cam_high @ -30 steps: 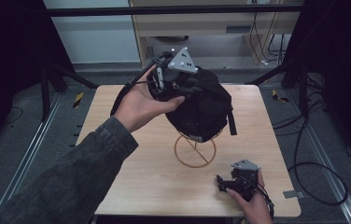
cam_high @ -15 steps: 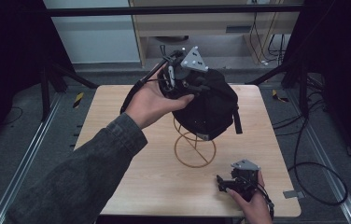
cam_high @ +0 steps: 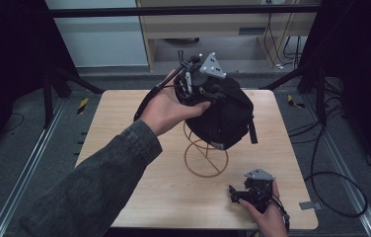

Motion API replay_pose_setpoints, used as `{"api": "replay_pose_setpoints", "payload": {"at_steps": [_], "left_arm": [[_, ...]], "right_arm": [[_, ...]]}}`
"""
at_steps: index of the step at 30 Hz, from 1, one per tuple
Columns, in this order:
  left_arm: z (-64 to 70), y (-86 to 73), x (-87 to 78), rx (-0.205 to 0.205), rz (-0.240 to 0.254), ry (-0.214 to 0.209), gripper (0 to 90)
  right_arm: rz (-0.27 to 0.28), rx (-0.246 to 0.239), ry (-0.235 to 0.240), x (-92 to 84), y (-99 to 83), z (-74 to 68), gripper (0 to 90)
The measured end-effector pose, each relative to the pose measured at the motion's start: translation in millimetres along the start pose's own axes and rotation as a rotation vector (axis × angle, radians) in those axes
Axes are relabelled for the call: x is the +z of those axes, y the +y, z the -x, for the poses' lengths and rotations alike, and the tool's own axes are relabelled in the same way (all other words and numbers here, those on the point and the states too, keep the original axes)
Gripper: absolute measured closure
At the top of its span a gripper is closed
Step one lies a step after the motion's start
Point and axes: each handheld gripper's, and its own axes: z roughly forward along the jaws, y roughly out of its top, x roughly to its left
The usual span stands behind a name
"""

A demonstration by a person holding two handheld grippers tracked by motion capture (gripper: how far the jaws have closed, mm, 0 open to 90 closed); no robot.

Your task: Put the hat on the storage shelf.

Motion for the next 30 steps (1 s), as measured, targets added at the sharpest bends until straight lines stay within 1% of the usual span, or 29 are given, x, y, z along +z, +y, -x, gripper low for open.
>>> {"api": "replay_pose_setpoints", "payload": {"at_steps": [4, 6, 8, 14, 24, 26, 27, 30], "left_arm": [[-2.3, -3.4, 5.8, -0.015, -0.007, -0.005, 72.3], [-2.6, -6.3, 9.4, -0.015, -0.023, -0.007, 72.2], [-3.4, -10.0, 13.5, -0.024, -0.035, -0.01, 72.0], [-4.5, -18.7, 21.2, -0.042, -0.05, -0.015, 71.7], [-6.7, -27.3, 27.8, -0.057, -0.054, -0.027, 71.1], [-6.4, -29.5, 29.4, -0.064, -0.051, -0.03, 71.1], [-6.2, -30.5, 30.2, -0.068, -0.055, -0.036, 71.1], [-6.1, -34.0, 33.0, -0.071, -0.066, -0.038, 70.9]], "right_arm": [[0.0, 0.0, 0.0, 0.0, 0.0, 0.0, 0.4], [0.0, 0.0, 0.0, 0.0, 0.0, 0.0, 0.4], [0.0, 0.0, 0.0, 0.0, 0.0, 0.0, 0.4], [0.0, 0.002, 0.001, -0.1, 0.0, -0.1, 0.4], [-0.001, 0.001, 0.001, -0.1, -0.1, -0.1, 0.4], [0.0, -0.005, -0.001, -0.1, 0.0, 0.4, 0.4], [0.0, -0.005, -0.001, -0.1, 0.0, 0.4, 0.4], [0.002, -0.006, -0.002, 0.0, 0.0, 0.4, 0.4]]}}
